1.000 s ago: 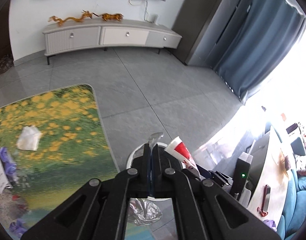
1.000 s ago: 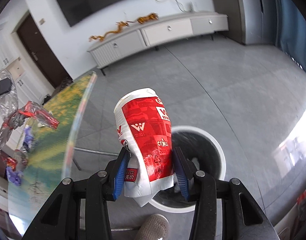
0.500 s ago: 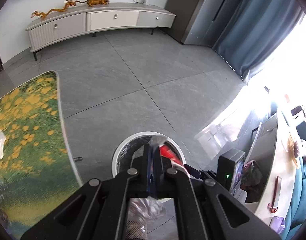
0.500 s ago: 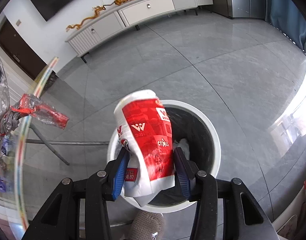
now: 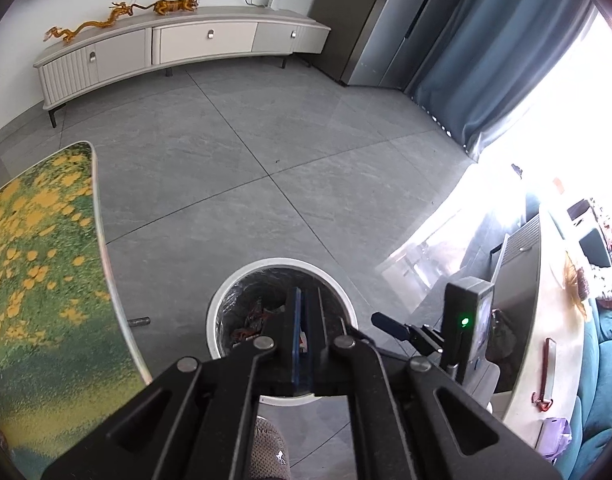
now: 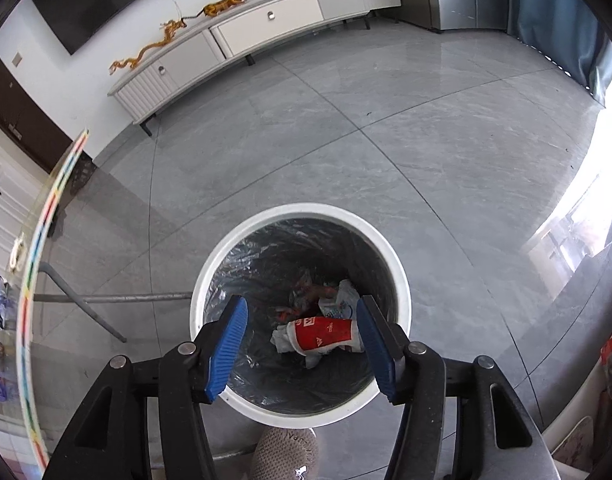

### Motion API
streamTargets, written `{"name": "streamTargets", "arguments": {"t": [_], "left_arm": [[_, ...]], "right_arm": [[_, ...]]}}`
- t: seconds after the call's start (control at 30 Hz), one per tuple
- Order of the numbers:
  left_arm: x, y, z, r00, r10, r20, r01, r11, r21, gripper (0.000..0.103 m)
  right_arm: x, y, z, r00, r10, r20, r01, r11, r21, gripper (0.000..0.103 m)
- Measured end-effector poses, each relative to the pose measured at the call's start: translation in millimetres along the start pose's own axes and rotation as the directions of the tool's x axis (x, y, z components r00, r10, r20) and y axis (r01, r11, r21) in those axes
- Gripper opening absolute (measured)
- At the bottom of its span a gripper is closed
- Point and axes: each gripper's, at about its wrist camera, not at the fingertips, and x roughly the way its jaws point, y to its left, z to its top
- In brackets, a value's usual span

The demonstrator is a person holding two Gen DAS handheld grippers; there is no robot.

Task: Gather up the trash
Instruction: 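Lower both tools over the white bin and open them to drop the items, then move both open tools back over the trash on the table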

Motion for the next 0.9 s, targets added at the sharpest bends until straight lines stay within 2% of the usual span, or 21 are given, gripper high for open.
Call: {"name": "streamTargets", "arguments": {"t": [0.27,0.47,0.5,0.53,0.6,0.9], "left_arm": [[-56,4,-16,0.995,0.025,0.1,-0.026,1.0,0.011,0.003],[-104,17,-31,0.982,0.057,0.18,-0.056,0.998,-0.01,0.005],[-115,22,-35,0.978,0.066,0.2,-0.064,0.998,-0.019,0.011],[-124,25,-37,0.973,0.079,0.218,-0.075,0.997,-0.027,0.027],[-142,30,-44,0.958,0.112,0.265,-0.102,0.993,-0.053,0.048],[-232,65,-72,0.903,0.179,0.39,-0.151,0.983,-0.103,0.048]], "right_arm": [[-47,21,13,0.994,0.021,0.109,-0.021,1.0,-0.007,0.056],[-90,58,16,0.978,0.07,0.195,-0.058,0.996,-0.065,0.057],[-99,67,15,0.975,0.082,0.209,-0.066,0.995,-0.081,0.057],[-104,74,15,0.972,0.091,0.218,-0.072,0.993,-0.092,0.057],[-117,92,13,0.965,0.112,0.239,-0.085,0.989,-0.121,0.058],[-169,158,1,0.932,0.194,0.305,-0.124,0.964,-0.234,0.059]]}}
